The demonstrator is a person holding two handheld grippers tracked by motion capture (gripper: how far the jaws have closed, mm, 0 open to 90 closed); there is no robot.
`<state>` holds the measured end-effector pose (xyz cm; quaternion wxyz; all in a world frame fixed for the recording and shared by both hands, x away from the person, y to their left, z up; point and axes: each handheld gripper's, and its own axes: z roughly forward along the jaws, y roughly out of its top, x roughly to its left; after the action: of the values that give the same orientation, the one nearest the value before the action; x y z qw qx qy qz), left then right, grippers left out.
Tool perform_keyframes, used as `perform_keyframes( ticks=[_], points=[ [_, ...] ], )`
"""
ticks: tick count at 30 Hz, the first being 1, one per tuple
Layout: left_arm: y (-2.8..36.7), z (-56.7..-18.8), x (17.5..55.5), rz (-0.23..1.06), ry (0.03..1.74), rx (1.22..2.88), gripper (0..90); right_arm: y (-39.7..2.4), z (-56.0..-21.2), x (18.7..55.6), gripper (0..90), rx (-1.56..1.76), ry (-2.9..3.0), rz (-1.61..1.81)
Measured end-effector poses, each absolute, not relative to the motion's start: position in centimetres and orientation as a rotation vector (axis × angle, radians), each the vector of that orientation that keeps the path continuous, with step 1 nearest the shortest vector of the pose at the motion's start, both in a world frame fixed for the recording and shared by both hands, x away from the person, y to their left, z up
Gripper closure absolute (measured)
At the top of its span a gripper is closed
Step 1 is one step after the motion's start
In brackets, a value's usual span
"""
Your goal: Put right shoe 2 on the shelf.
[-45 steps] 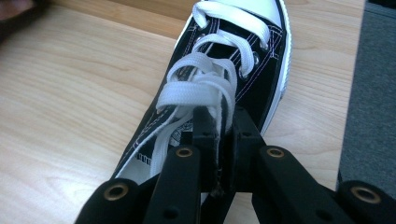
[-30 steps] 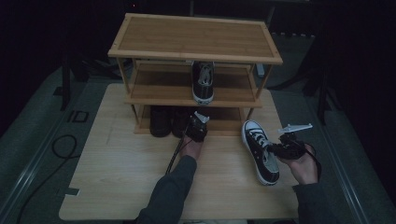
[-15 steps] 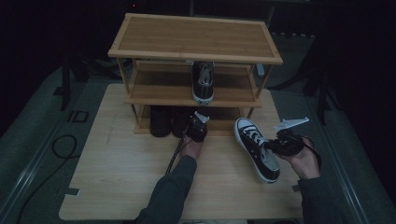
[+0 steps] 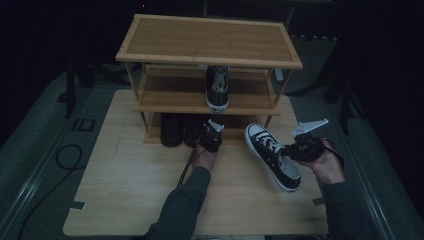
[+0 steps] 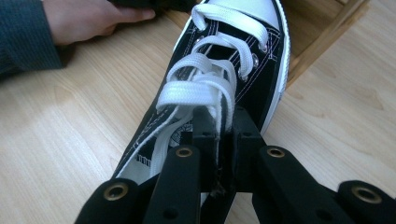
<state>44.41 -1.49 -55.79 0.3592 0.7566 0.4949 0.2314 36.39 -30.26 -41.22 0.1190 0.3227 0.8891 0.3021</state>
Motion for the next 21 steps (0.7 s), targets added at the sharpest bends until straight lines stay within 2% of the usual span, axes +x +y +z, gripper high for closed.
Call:
perform_keyframes(
  ticks=[21],
  points=[
    [-1.5,-55.8,44.4,0.599,1.275,1.951,90.0,-29.3,-38.9,36.9,83.7,0.781,2.669,0.876]
  ],
)
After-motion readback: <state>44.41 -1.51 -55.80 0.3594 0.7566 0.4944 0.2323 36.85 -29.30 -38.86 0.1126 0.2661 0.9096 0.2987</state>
